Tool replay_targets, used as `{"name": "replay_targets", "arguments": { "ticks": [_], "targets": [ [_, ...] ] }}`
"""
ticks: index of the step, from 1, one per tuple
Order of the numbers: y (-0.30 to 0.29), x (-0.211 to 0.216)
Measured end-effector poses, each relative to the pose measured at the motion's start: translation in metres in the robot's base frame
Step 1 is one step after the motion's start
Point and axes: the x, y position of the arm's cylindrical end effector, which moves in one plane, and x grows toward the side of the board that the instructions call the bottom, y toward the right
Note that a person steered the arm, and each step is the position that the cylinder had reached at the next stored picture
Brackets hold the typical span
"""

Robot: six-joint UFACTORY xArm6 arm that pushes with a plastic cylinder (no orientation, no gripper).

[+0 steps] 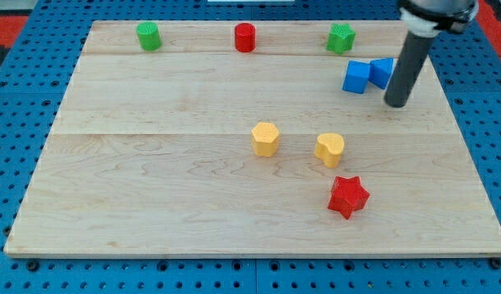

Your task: Drag the triangle to the center left

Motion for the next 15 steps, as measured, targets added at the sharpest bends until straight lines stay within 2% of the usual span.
{"name": "replay_targets", "arguments": {
  "ticks": [3, 4, 5, 6, 7, 9, 11, 12, 13, 15],
  "targets": [
    [0.035, -0.04],
    [-0.02, -0.029],
    [-0.041, -0.035],
    [0.026, -0.038],
    [0.04, -0.072],
    [-0.09, -0.043],
    [-0.043, -0.065],
    [-0.043, -0.094],
    [-0.092, -0.093],
    [-0.198, -0.058]
  ]
}}
